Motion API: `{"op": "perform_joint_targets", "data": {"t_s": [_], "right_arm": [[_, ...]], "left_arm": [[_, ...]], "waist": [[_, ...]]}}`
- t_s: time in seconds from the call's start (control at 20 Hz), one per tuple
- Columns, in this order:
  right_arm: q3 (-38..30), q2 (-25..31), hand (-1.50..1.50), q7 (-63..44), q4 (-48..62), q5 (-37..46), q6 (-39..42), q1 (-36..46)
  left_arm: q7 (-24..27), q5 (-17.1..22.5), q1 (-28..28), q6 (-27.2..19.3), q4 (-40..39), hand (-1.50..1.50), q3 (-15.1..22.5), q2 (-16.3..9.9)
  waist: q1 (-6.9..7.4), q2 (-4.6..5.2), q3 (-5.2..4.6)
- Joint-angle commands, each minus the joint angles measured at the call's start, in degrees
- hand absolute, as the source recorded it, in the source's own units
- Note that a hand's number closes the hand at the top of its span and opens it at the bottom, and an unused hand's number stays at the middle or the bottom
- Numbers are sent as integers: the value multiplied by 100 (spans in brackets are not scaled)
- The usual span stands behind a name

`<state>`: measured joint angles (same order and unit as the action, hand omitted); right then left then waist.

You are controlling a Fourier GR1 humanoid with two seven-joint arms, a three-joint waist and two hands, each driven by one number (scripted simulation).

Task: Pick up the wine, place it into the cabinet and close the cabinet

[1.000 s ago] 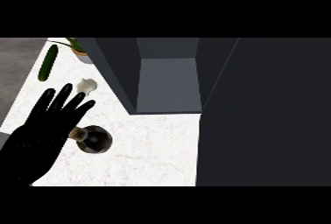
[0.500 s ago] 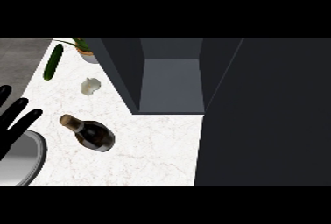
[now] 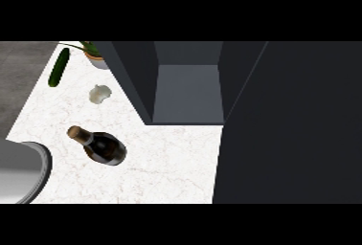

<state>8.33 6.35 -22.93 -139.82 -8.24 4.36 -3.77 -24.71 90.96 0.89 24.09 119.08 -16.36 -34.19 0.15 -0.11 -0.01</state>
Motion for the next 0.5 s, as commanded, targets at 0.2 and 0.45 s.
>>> {"op": "perform_joint_targets", "data": {"t_s": [0.2,0.45], "right_arm": [[-188,21,-150,-646,-469,-279,-83,304],[-209,-14,-150,-423,-403,-247,124,97]], "left_arm": [[-162,-209,-39,-854,658,-150,-74,300],[-472,-178,257,-738,550,-150,-400,374]], "waist": [[-15,4,2],[-6,1,2]]}}
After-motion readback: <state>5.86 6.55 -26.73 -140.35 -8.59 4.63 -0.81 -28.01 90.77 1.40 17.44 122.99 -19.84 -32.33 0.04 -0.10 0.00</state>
